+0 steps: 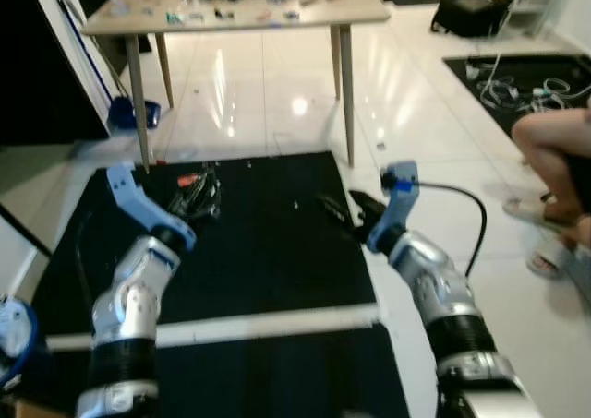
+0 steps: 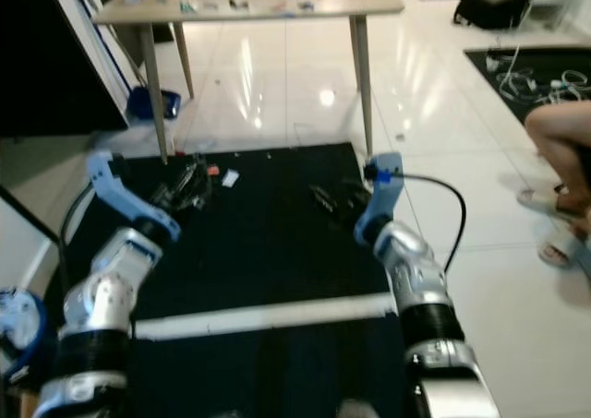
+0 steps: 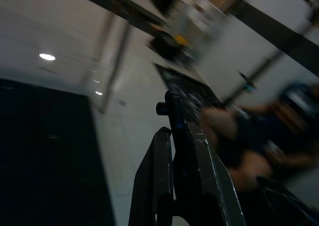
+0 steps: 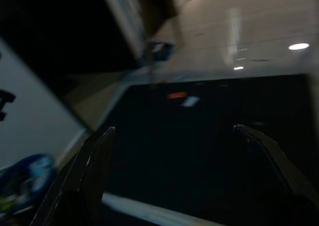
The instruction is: Picking trash to rubbish bin
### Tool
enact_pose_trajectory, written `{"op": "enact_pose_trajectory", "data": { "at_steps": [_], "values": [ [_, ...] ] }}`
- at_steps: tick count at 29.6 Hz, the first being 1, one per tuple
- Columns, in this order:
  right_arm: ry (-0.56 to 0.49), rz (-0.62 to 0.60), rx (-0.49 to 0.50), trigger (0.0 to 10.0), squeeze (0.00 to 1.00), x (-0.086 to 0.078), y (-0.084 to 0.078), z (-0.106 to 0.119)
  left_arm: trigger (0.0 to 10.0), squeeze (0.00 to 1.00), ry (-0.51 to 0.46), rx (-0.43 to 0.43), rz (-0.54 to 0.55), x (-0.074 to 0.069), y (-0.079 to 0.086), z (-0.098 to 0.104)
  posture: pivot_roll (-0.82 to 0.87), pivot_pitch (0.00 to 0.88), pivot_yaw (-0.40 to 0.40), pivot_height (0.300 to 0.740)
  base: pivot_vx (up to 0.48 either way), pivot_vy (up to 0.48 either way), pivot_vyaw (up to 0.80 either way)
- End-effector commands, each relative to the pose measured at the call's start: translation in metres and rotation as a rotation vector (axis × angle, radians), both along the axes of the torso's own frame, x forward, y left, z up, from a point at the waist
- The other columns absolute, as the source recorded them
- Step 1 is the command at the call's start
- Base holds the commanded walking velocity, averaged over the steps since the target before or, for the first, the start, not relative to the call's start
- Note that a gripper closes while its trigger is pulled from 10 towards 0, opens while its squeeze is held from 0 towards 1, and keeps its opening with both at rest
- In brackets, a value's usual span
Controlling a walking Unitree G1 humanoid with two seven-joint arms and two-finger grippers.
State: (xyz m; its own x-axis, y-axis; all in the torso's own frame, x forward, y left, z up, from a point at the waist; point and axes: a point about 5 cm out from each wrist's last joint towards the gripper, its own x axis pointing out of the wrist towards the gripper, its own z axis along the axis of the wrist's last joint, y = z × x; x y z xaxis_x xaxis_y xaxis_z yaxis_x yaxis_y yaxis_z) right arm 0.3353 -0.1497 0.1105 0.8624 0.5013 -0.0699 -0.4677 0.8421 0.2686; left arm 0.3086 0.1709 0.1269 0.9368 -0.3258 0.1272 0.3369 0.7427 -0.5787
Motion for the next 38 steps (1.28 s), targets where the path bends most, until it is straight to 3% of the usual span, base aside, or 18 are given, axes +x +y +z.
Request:
{"op": "enact_pose_trajectory", "data": {
  "at_steps": [1,2,4,5,8,9,13,28,38],
  "values": [
    [0.004,-0.006,-0.002,10.0,0.0,0.0,-0.001,0.001,10.0,0.0,-0.016,0.086,-0.018,-0.001,-0.004,0.003,-0.13,0.0,0.057,0.74,0.0,0.0,-0.78],
    [0.004,-0.006,-0.004,10.0,0.0,0.0,-0.001,0.0,10.0,0.0,-0.024,0.13,-0.027,-0.002,-0.005,0.004,-0.13,0.0,0.057,0.74,0.0,0.0,-0.78],
    [0.003,-0.006,-0.006,10.0,0.0,0.0,-0.001,0.001,10.0,0.0,-0.039,0.31,-0.041,-0.006,-0.004,0.002,-0.13,0.0,0.056,0.74,0.0,0.0,-0.78],
    [0.003,-0.006,-0.006,10.0,0.0,0.0,-0.001,0.001,10.0,0.0,-0.039,0.31,-0.041,-0.006,-0.004,0.002,-0.13,0.0,0.056,0.74,0.0,0.0,-0.78],
    [0.003,-0.006,-0.006,10.0,0.0,-0.001,-0.002,0.001,10.0,0.0,-0.029,0.507,-0.061,-0.012,0.002,-0.008,-0.12,0.0,0.053,0.74,0.0,0.0,-0.78],
    [0.004,-0.006,-0.005,10.0,0.0,-0.001,-0.002,0.001,10.0,0.0,-0.019,0.521,-0.066,-0.015,0.004,-0.012,-0.12,0.0,0.053,0.74,0.0,0.0,-0.78],
    [0.005,-0.003,-0.005,10.0,0.0,-0.001,-0.001,0.0,10.0,0.0,-0.02,0.464,-0.03,-0.015,0.006,-0.012,-0.11,0.0,0.056,0.74,0.0,0.0,-0.78],
    [0.01,-0.005,0.002,10.0,0.0,-0.002,0.0,0.0,10.0,0.0,-0.026,0.555,-0.004,-0.01,0.003,-0.013,-0.11,0.0,0.062,0.74,0.0,0.0,-0.78],
    [0.01,-0.013,0.005,10.0,0.0,-0.002,0.001,0.0,10.0,0.0,-0.024,0.549,0.002,-0.009,0.004,-0.014,-0.11,0.0,0.066,0.74,0.0,0.0,-0.78]
  ]
}}
